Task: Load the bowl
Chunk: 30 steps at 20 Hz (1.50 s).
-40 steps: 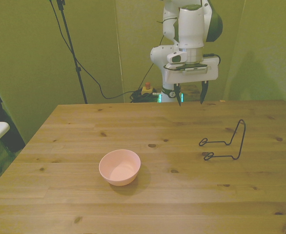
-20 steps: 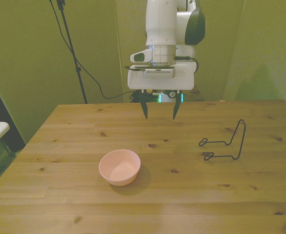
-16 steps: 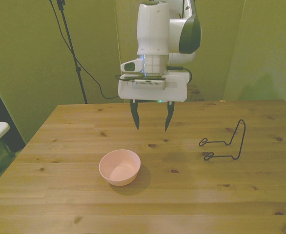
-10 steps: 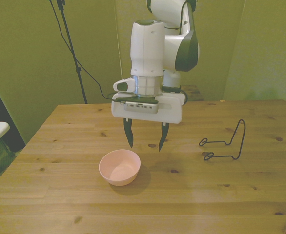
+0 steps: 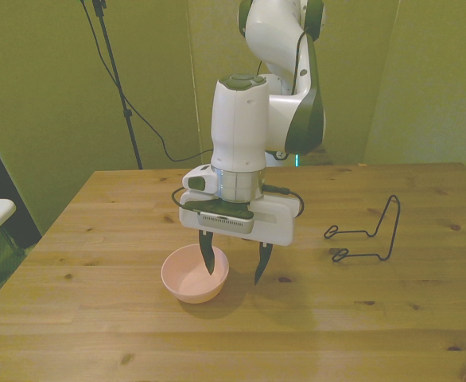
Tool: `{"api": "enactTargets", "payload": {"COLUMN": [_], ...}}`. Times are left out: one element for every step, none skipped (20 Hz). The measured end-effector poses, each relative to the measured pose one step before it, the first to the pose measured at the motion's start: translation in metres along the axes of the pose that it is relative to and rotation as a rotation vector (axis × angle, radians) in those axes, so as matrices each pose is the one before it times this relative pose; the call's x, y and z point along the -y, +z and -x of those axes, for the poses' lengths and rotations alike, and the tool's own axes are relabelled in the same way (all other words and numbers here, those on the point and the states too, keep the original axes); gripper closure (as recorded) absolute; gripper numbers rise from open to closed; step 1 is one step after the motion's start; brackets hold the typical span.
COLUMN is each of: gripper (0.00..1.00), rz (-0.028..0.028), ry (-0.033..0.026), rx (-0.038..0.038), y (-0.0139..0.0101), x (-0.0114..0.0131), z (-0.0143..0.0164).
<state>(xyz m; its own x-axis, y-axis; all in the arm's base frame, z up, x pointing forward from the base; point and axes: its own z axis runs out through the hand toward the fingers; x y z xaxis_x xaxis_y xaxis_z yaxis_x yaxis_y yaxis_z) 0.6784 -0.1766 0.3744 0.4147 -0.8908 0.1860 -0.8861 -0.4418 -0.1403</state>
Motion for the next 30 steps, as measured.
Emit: {"api": "enactTargets", "payload": {"gripper": [1.00,1.00,1.00,1.00,1.00,1.00,1.00,1.00,1.00,1.00,1.00,1.00,1.00,1.00,1.00,1.00,1.00,1.00,1.00,1.00,1.00,1.00,1.00,1.00,1.00,1.00,1.00,1.00,1.00,1.00], "rz": [0.00180,0.00245,0.00308,0.00135,0.00021,0.00050,0.00074,0.00062,0.00078,0.00129,0.00123,0.00090,0.00073,0.00053,0.00012,0.00028,-0.00007,-0.00071,-0.00240,-0.00417,-0.00199,-0.00178,-0.00222,-0.00177,-0.00254,-0.00335,-0.00650,-0.00959,-0.01404,-0.01840], "ry": [0.00022,0.00005,0.00000,0.00003,0.00009,0.00029,0.00044,0.00133,0.00211,0.00252,0.00333,0.00374,0.00422,0.00442,0.00405,0.00278,0.00180,0.00114,0.00183,0.00381,0.00068,0.00004,-0.00086,-0.00253,-0.00327,-0.00274,0.00037,-0.00373,-0.00578,-0.00862], "rx": [0.00080,0.00187,0.00268,0.00120,0.00023,0.00052,0.00089,0.00123,0.00139,0.00109,0.00028,-0.00060,-0.00074,-0.00063,-0.00006,-0.00018,0.00026,0.00102,0.00315,0.00523,0.00266,0.00222,0.00256,0.00175,0.00090,0.00294,0.00580,0.00699,0.01072,0.01502], "y": [0.00129,0.00078,0.00037,0.00017,0.00002,0.00011,0.00018,0.00038,0.00066,0.00074,0.00051,0.00015,0.00006,0.00002,0.00006,0.00007,0.00009,0.00008,0.00014,0.00017,0.00013,0.00009,0.00008,0.00004,-0.00017,-0.00002,-0.00040,-0.00130,-0.00213,-0.00286], "x": [0.00017,-0.00016,-0.00031,-0.00016,-0.00003,-0.00014,-0.00021,-0.00047,-0.00086,-0.00126,-0.00157,-0.00174,-0.00195,-0.00186,-0.00169,-0.00133,-0.00098,-0.00051,-0.00052,-0.00053,-0.00058,-0.00065,-0.00056,-0.00041,-0.00036,-0.00045,-0.00041,-0.00035,-0.00008,0.00022], "z": [-0.00020,0.00013,0.00029,0.00013,0.00001,-0.00001,0.00001,-0.00011,-0.00031,-0.00072,-0.00133,-0.00192,-0.00230,-0.00220,-0.00200,-0.00156,-0.00113,-0.00056,-0.00051,-0.00050,-0.00058,-0.00071,-0.00061,-0.00048,-0.00065,-0.00060,-0.00062,-0.00077,-0.00046,0.00036]}}
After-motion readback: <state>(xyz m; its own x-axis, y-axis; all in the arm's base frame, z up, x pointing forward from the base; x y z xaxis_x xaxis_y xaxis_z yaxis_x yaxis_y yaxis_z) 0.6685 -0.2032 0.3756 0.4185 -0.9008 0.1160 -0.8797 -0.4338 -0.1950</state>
